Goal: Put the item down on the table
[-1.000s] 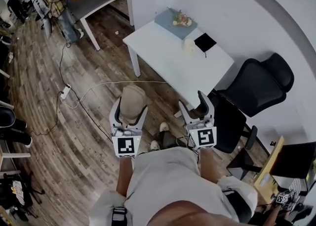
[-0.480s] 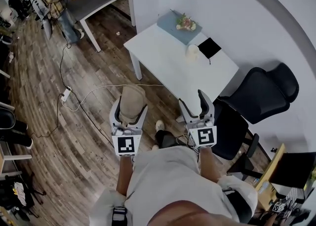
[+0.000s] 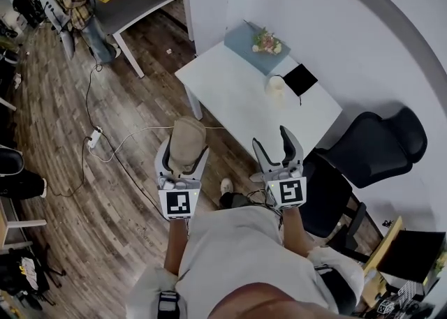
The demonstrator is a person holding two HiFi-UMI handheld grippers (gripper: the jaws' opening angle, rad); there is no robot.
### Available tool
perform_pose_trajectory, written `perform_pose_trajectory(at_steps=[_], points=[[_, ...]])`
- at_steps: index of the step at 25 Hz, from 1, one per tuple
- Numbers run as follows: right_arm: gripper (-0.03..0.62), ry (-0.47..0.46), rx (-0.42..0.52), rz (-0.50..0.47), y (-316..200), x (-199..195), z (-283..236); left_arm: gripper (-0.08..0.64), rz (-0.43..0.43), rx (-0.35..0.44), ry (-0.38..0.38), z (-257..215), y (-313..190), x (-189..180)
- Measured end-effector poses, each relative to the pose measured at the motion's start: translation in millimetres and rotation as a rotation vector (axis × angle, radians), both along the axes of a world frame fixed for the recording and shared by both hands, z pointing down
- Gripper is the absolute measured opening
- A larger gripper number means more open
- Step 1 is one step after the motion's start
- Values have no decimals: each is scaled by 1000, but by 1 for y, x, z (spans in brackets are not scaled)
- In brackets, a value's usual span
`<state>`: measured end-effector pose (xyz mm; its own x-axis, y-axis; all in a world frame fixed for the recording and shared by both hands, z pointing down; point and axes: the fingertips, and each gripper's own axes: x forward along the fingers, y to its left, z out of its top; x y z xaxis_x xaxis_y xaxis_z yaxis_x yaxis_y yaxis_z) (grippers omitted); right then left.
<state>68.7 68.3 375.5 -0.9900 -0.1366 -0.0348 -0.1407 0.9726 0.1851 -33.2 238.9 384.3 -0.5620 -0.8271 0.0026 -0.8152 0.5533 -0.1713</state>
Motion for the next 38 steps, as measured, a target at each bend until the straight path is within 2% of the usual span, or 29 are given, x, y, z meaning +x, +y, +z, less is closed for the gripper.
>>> perform_pose_trajectory(at_steps=[8,12,15,20,26,33,38], points=[[313,-11,-14,-43,-32,-42,-4,394,-35,-16,-2,-8,-29,-33],[312,-21,-20,-64,-45,-59,-6,394,-40,-42,-52,-10,-40,-46],[312,-14,-36,-83,-49,-71,-5,394,-62,-41,-26,-10,-46,-53],[311,-26,-29,-100,-58,-87,-3,394,-71,-45,-69,-10,-52,-67],[310,-33,-25,-118,-61,-110,-5,394,-92,-50,-63,-10,-53,-83],[310,-24,-31,-100,-66,-138,-3,394,-92,-37,-41,-10,-56,-115],[308,-16,-40,-65,-74,-164,1,394,-57,-42,-39,-5,-70,-144]])
